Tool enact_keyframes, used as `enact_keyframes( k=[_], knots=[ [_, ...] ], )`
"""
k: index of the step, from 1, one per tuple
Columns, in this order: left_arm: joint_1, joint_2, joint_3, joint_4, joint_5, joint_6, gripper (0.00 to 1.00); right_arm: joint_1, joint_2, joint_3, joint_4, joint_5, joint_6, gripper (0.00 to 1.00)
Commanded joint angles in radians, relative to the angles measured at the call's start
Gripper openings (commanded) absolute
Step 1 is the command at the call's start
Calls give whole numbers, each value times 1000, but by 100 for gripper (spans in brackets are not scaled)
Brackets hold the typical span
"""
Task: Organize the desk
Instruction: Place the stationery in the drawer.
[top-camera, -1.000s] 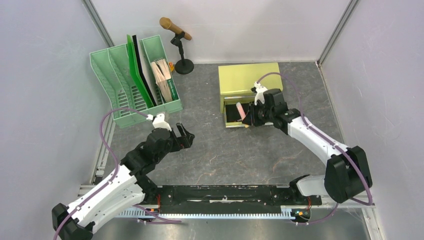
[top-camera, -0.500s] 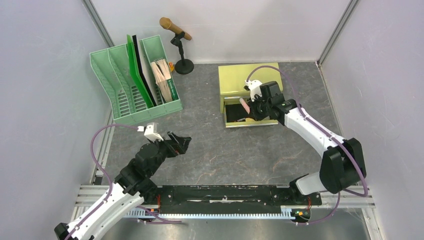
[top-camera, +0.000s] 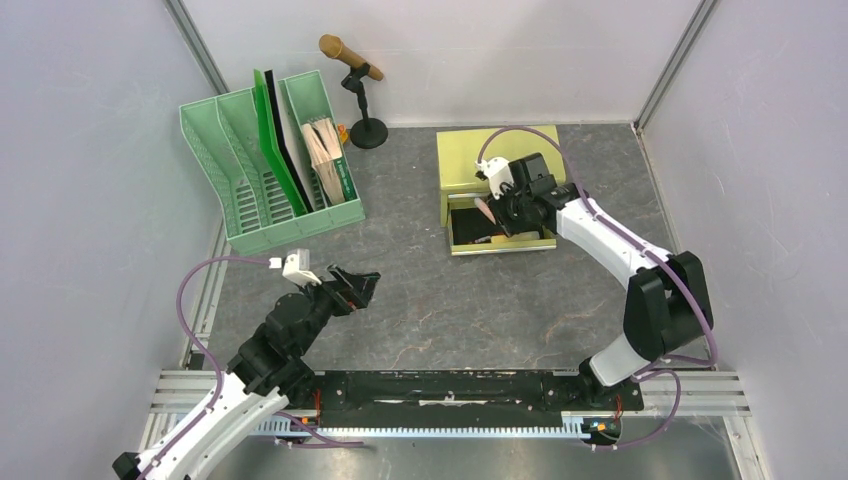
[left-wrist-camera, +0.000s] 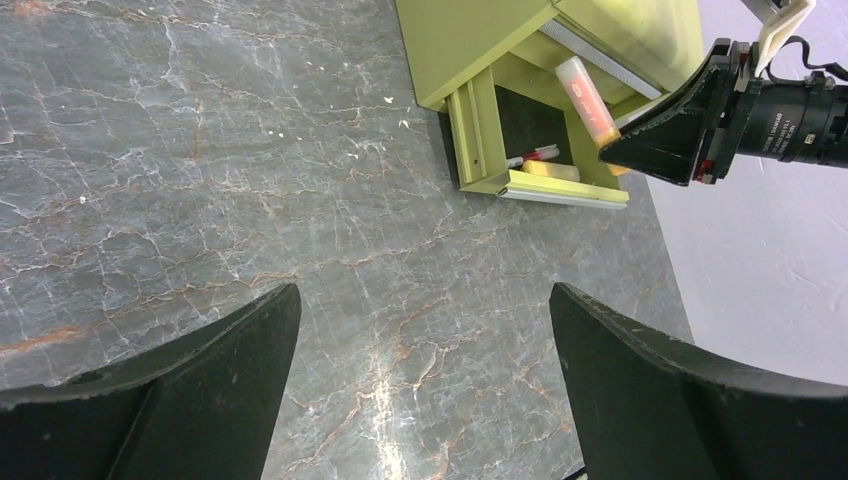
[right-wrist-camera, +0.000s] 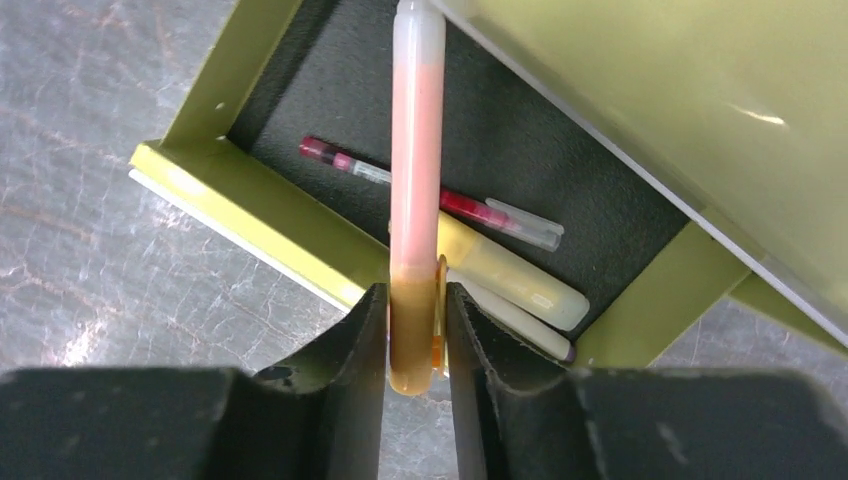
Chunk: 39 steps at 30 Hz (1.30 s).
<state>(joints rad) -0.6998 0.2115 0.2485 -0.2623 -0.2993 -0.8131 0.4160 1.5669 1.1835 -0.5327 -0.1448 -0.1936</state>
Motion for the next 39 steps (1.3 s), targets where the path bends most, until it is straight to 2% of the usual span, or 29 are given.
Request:
enact_keyframes(
  k=[1, 5, 9, 18, 27, 31, 39],
  knots=[
    [3, 16, 10, 15, -31, -32, 100, -3, 2, 57, 18, 162, 36, 42],
    [3, 24, 17, -3, -41, -46, 100, -4, -31, 51, 20, 376, 102, 65],
    [3, 37, 24, -31, -60, -80, 100, -4, -74, 39, 29, 459, 138, 76],
    [3, 64, 40, -66, -80, -110, 100, -5, -120, -23, 27, 377, 234, 81],
    [3, 65, 64, -162, -128, -155, 100, -57, -272, -322, 148, 105, 379, 82],
    [3, 76, 77, -204, -141, -163, 100, -99, -320, -448, 188, 28, 431, 82],
    [3, 101, 72, -193, -120, -158, 100, -213, -389, -656, 335, -148, 590, 82]
  ],
)
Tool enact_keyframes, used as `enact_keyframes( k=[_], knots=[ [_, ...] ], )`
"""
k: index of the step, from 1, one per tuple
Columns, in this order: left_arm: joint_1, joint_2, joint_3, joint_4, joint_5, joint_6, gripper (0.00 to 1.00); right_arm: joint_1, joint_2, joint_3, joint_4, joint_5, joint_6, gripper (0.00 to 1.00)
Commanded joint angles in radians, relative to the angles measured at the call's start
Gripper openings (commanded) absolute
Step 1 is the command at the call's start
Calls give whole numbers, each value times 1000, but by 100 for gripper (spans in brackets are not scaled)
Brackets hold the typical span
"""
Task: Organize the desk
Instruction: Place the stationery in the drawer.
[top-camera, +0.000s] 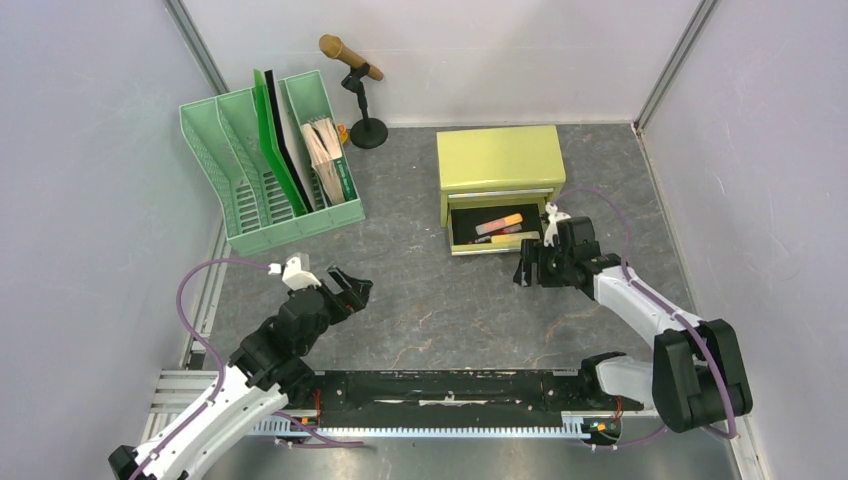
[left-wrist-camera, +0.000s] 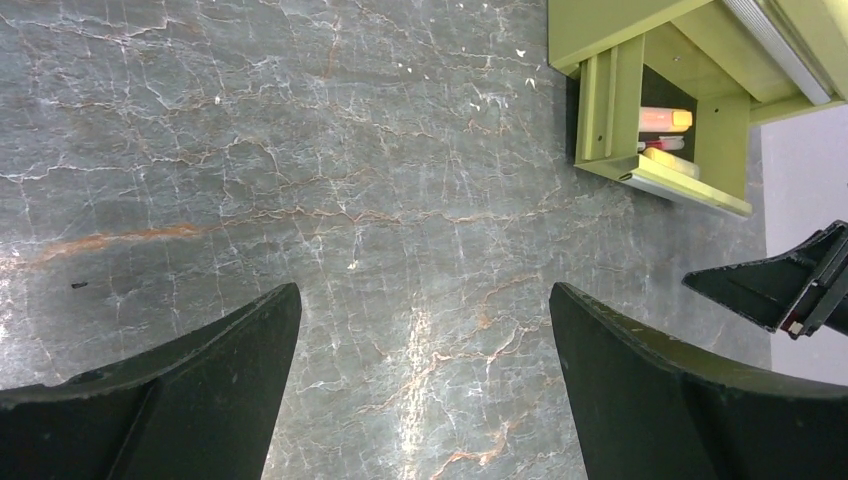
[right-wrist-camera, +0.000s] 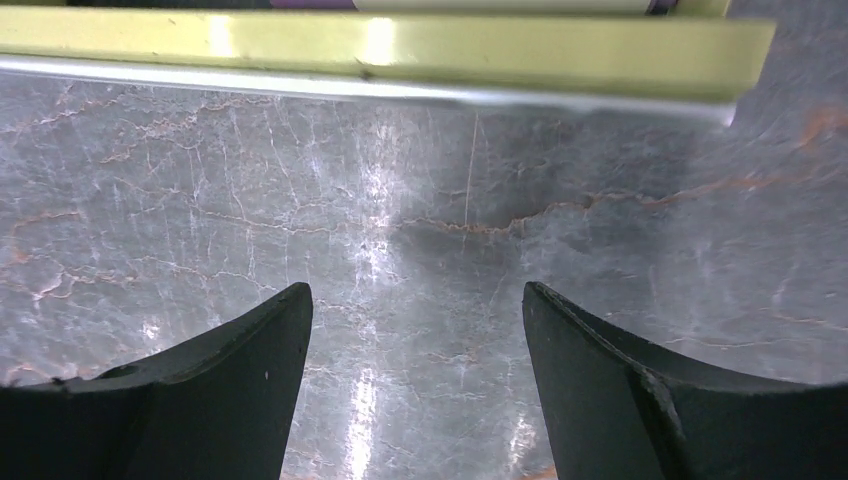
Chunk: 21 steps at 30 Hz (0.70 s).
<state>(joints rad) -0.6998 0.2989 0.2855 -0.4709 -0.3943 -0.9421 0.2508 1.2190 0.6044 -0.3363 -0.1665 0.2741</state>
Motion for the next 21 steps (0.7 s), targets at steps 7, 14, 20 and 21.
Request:
enact_keyframes(
  k=[7, 14, 20, 21],
  knots=[
    [3, 35, 36, 43, -9, -23, 100, -102, -91, -322, 466, -291, 400, 80],
    [3, 50, 29, 56, 1, -22, 100, -123, -80, -427, 678, -323, 593, 70],
    [3, 68, 27, 80, 12, -26, 100, -127, -55, -491, 824, -340, 681, 51],
    [3, 72, 28, 81, 12, -26, 100, -126, -50, -495, 834, -341, 680, 49]
  ],
)
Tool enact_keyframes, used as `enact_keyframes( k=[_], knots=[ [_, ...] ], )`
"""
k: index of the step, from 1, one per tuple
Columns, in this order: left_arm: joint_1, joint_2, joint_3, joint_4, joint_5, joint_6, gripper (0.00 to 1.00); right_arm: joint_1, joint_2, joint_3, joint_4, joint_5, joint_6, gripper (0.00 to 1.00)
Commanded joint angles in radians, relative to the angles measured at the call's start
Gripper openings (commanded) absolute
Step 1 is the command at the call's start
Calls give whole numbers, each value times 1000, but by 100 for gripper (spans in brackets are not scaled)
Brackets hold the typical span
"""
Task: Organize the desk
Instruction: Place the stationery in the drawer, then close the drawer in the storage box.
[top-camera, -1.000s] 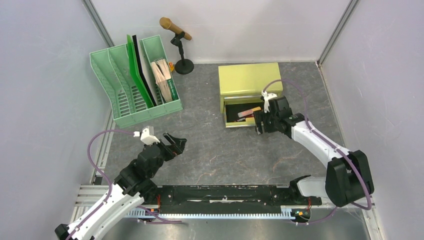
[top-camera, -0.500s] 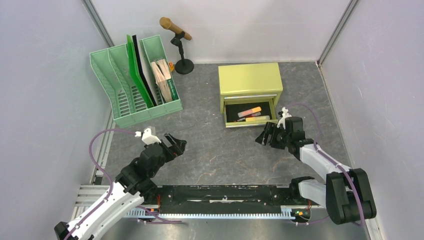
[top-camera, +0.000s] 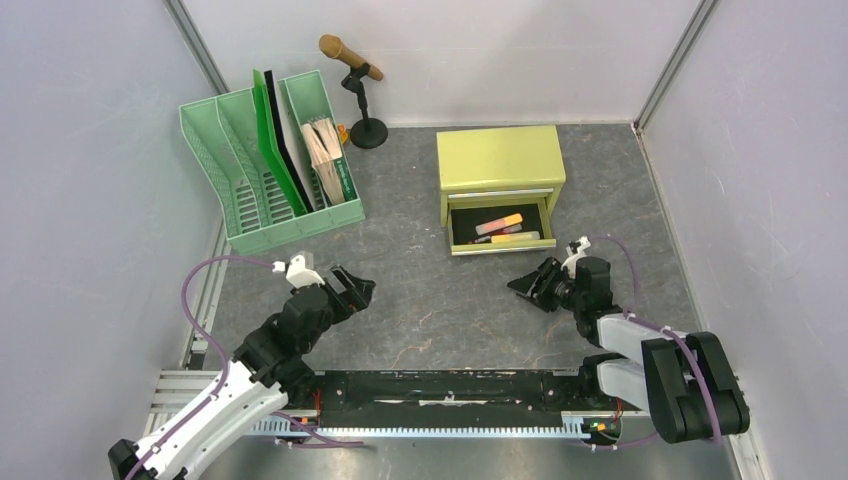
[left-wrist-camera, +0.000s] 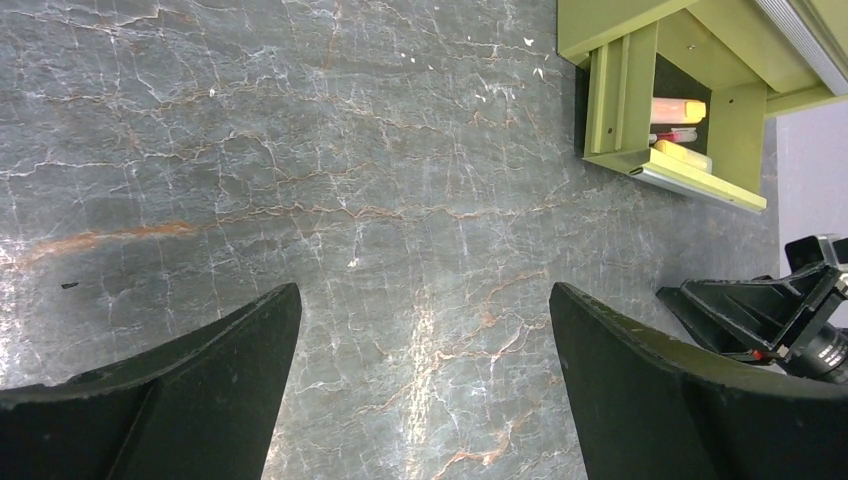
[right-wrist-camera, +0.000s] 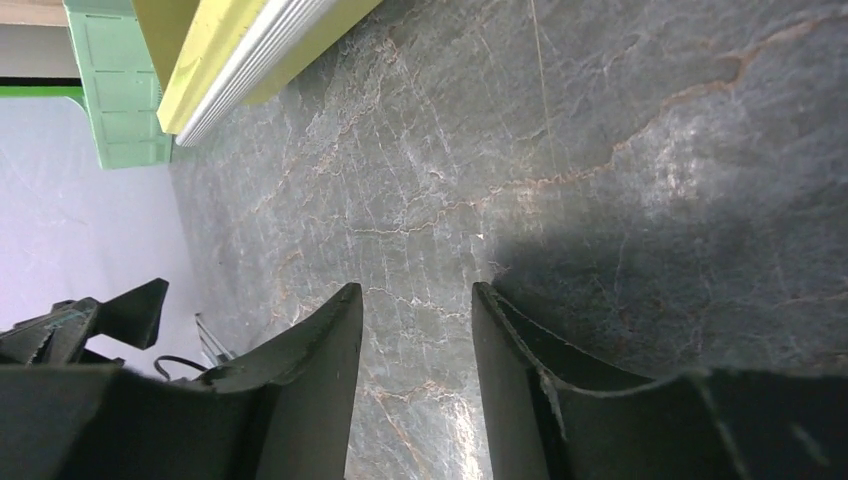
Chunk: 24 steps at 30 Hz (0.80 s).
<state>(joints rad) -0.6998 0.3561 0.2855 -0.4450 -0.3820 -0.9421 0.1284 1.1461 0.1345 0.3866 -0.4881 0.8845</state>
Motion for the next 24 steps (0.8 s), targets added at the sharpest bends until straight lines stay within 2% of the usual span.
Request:
enact_keyframes(
  k=[1, 11, 19, 24],
  knots=[
    [3, 17, 29, 56, 2, -26, 100, -4, 28, -31, 124, -21, 71, 47],
    [3, 22, 18, 93, 34, -19, 100, -12, 67, -36, 215, -15, 107, 29],
    [3, 45, 29, 115, 68, 45, 100, -13, 184, 48, 313, -70, 131, 16],
    [3, 49, 41, 118, 69, 75, 100, -13, 214, 110, 299, -48, 90, 12]
  ],
)
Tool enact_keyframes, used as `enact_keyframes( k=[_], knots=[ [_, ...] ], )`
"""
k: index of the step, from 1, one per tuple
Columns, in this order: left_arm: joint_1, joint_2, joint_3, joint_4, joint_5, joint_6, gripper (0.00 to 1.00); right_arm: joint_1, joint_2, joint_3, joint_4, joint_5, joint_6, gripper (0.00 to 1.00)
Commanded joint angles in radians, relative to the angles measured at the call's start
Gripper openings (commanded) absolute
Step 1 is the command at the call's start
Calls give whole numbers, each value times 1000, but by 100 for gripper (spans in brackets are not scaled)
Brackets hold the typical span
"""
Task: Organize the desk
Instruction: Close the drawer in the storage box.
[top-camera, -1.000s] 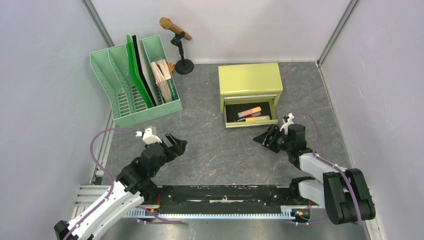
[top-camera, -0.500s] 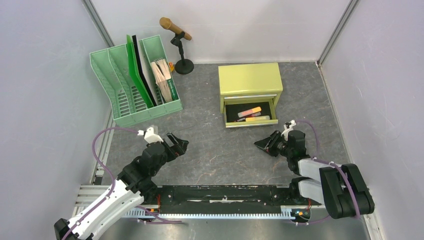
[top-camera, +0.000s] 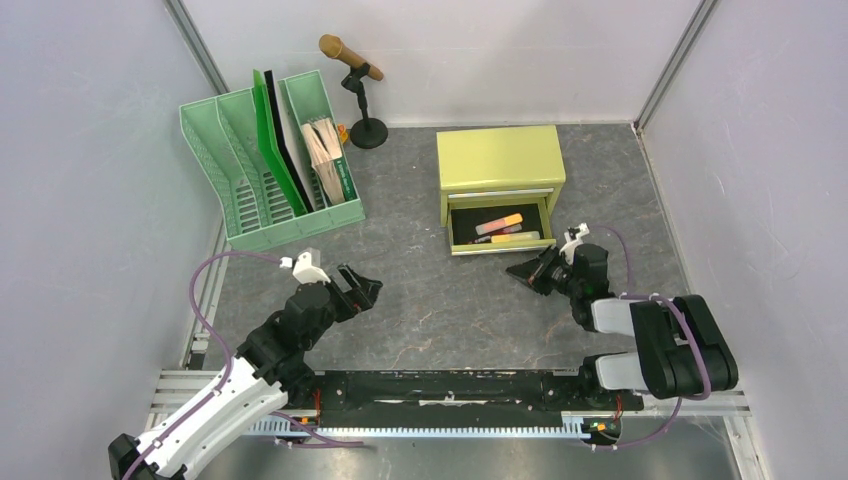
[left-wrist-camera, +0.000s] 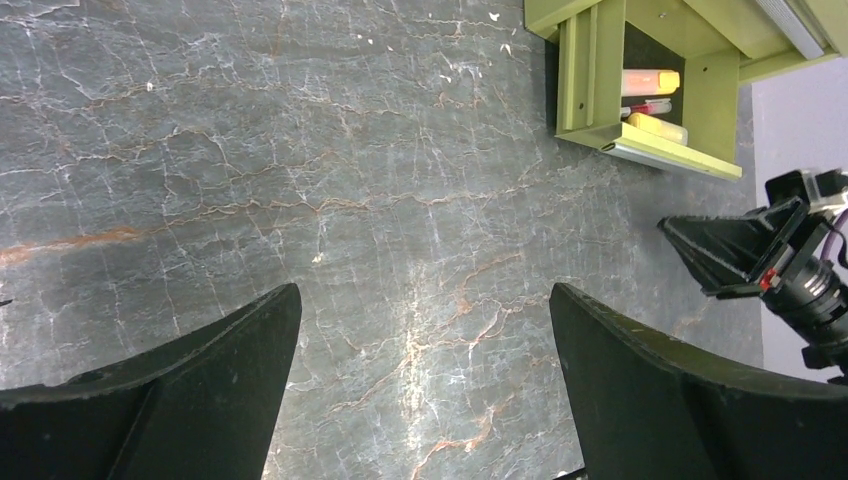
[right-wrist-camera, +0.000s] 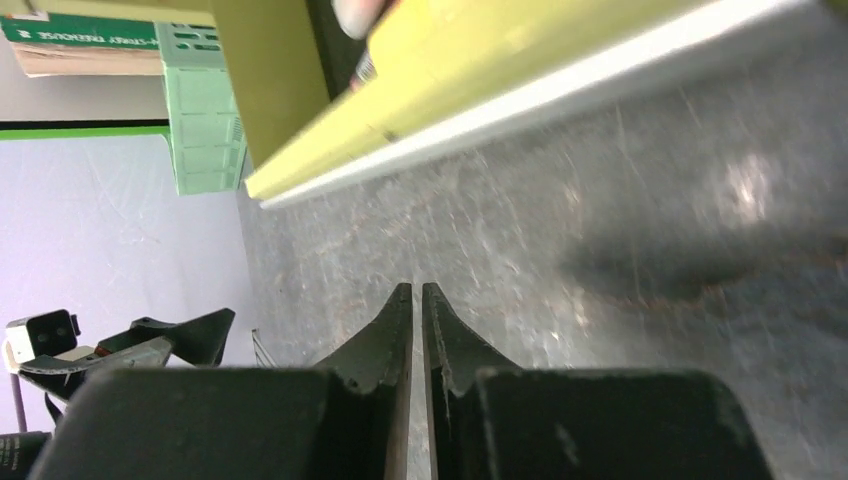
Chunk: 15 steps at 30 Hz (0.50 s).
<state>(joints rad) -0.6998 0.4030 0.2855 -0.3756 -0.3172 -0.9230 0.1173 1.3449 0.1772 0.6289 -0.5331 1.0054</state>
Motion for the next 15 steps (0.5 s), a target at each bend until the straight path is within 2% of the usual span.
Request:
enact_keyframes(
  k=[1, 15],
  knots=[
    [3, -3, 43, 52, 4, 61, 100, -2, 19, 77, 43, 4, -43, 11],
    [3, -32, 35, 45, -9, 102, 100, -2, 69, 152, 27, 72, -92, 7]
  ],
)
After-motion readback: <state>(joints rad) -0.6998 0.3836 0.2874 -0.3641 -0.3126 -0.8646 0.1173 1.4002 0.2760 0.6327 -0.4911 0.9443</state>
